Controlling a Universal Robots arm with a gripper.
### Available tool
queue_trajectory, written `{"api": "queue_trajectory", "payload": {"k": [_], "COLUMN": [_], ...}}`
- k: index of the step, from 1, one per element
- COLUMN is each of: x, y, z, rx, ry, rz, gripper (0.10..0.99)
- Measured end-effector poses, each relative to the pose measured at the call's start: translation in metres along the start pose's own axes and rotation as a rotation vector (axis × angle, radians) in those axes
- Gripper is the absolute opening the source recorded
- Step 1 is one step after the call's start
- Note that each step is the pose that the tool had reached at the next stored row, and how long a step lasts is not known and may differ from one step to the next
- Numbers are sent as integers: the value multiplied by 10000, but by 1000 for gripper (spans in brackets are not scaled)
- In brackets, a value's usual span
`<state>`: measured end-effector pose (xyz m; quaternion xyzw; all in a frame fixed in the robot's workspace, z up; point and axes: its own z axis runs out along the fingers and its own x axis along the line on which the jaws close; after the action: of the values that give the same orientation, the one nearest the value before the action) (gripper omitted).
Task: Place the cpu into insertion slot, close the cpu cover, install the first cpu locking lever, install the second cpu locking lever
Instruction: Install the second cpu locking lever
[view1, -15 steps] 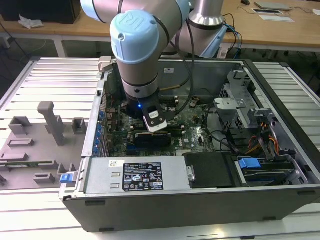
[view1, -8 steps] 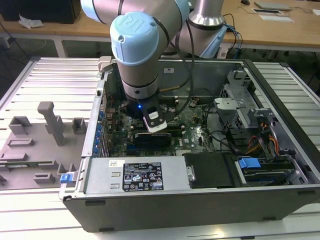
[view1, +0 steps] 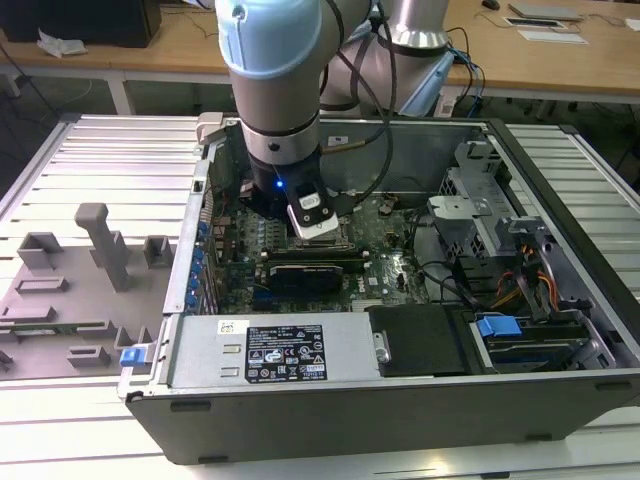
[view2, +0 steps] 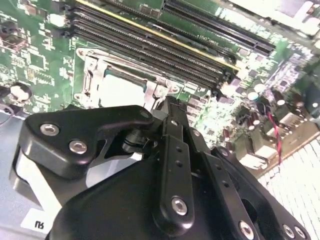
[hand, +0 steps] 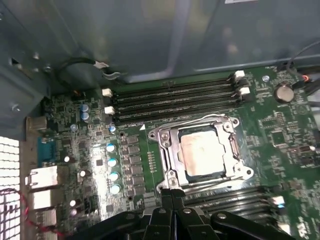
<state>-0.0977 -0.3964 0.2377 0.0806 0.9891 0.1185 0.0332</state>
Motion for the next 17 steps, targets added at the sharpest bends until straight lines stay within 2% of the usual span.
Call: {"api": "queue_trajectory", "payload": {"k": [2, 9, 13, 15, 17], "x": [-54, -327, -483, -506, -497], "y": [8, 50, 82, 141, 247], "z": [2, 25, 40, 56, 82], "rx": [191, 371, 484, 584, 638], "ry": [75, 317, 482, 503, 495], "rz": [17, 66, 99, 104, 96], "gripper": [106, 106, 106, 106, 106]}}
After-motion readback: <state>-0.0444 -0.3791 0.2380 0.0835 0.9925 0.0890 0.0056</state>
